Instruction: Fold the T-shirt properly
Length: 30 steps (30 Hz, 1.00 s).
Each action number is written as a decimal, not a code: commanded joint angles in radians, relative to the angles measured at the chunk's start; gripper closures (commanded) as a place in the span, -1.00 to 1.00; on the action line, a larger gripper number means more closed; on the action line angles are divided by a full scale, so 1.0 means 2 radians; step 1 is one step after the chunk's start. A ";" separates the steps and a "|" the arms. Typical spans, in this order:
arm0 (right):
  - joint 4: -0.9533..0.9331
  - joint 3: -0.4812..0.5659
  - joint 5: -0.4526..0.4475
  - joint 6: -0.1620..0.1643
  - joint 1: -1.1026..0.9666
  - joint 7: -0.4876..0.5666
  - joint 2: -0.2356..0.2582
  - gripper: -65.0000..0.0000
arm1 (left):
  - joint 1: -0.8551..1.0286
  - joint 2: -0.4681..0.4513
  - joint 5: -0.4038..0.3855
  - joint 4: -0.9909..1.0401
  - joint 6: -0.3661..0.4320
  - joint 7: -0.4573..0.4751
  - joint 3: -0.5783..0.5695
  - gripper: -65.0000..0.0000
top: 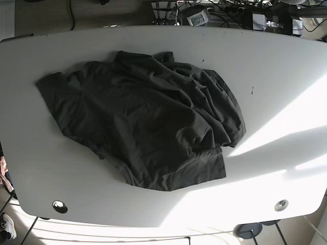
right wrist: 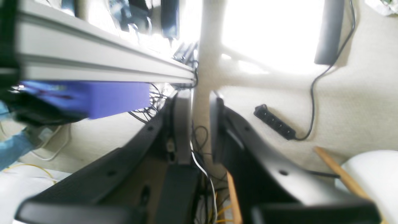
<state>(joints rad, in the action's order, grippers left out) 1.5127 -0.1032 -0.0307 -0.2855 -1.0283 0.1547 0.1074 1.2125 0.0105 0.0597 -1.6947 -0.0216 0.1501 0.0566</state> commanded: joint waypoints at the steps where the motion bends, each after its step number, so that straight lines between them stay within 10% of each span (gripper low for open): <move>1: 0.049 -0.002 -0.003 0.000 -0.043 0.009 0.002 0.69 | 0.044 0.001 0.000 -0.054 0.001 0.009 0.000 0.02; 13: 0.234 -0.004 -0.003 0.004 -0.115 0.009 0.000 0.69 | 0.048 0.001 -0.001 -0.160 0.001 0.016 0.000 0.01; 30: 0.246 -0.052 -0.003 -0.001 0.116 -0.062 0.000 0.66 | -0.054 0.001 0.000 -0.155 0.002 0.060 0.009 -0.41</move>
<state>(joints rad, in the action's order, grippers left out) 1.9869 -0.2039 -0.0307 -0.2878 -0.7792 0.0002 0.1020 1.0866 0.0109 0.0601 -1.9907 -0.0231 0.2481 0.0731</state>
